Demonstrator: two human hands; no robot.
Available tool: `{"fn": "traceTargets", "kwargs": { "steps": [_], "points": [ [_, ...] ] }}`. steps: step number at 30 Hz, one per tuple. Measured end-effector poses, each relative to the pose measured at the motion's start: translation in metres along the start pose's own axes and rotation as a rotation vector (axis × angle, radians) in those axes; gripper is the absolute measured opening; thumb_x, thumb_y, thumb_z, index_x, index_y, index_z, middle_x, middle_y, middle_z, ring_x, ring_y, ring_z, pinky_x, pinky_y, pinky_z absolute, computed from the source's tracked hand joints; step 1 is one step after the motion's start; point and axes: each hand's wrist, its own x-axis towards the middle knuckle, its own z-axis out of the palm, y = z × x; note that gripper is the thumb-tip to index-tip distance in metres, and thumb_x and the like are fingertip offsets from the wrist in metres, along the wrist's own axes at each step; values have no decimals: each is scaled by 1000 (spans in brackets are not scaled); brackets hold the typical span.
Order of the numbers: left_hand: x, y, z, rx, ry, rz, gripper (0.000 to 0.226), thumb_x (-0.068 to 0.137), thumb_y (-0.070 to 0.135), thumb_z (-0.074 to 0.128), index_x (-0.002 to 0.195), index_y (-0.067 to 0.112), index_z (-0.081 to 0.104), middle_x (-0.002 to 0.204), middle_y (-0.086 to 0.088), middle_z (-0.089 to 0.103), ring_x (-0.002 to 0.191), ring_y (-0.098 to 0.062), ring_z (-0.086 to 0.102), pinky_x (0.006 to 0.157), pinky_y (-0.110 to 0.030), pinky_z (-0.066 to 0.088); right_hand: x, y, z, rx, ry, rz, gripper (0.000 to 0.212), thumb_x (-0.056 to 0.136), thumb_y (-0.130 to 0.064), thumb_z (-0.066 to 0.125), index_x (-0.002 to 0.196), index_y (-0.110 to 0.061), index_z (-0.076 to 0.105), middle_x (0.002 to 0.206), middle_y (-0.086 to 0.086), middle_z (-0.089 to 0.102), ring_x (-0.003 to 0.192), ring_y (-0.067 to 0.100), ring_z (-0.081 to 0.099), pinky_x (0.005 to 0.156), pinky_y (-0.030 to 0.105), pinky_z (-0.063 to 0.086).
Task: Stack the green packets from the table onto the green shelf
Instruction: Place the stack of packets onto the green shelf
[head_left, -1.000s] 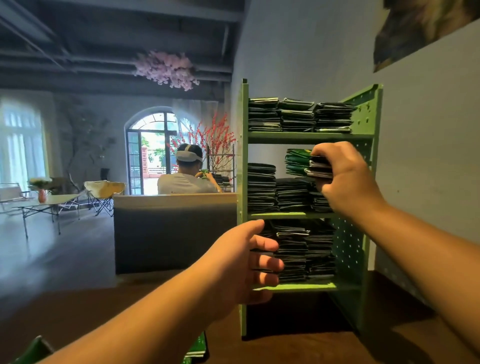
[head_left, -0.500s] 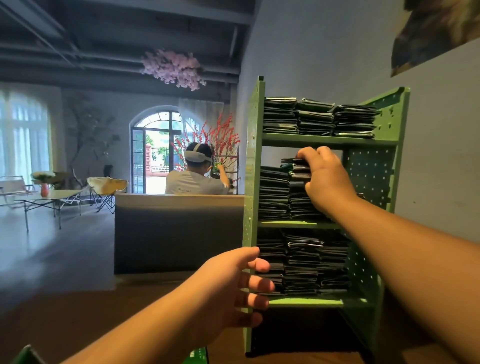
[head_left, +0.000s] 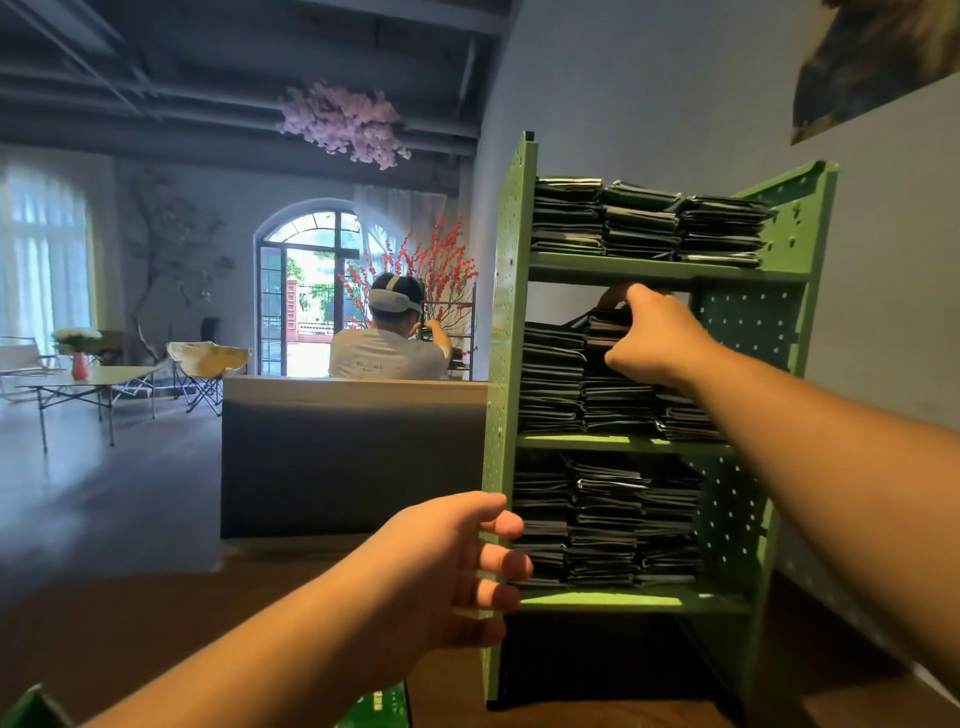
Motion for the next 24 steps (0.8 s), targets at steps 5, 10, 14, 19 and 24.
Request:
{"fn": "traceTargets", "kwargs": {
  "steps": [5,10,14,19,24],
  "points": [
    [-2,0,3,7,-19,5,27,100,38,52,106,16,65,82,-6,63,65,-17,58,65,-31,47,-9,4,-2,13,-21,-36,60,81,3,64,136,-19,52,125,11,51,102,27,55,71,28,50],
    [-4,-2,5,28,-18,4,25,100,37,52,104,16,66,82,-6,63,65,-17,59,62,-30,48,-16,6,-2,-13,-62,-75,62,78,6,66,133,-22,53,127,11,50,106,30,56,82,33,53],
    [-6,-1,4,39,-14,24,25,100,37,53,106,16,66,81,-5,63,65,-16,58,64,-31,48,-15,6,-4,-27,-73,-99,63,84,7,65,136,-26,53,133,11,49,112,31,55,88,32,50],
    [-9,1,-1,47,2,44,28,100,37,53,112,15,65,80,-5,64,64,-16,59,64,-32,48,-19,8,-8,-39,-66,-119,66,87,0,69,140,-33,48,146,7,40,112,23,51,83,27,43],
    [-17,-1,-10,55,103,142,25,98,29,57,114,12,66,80,-5,64,64,-18,60,64,-33,49,-45,3,-3,-81,150,-270,52,87,-10,68,133,-27,53,138,1,46,119,25,51,98,42,48]
  ]
}}
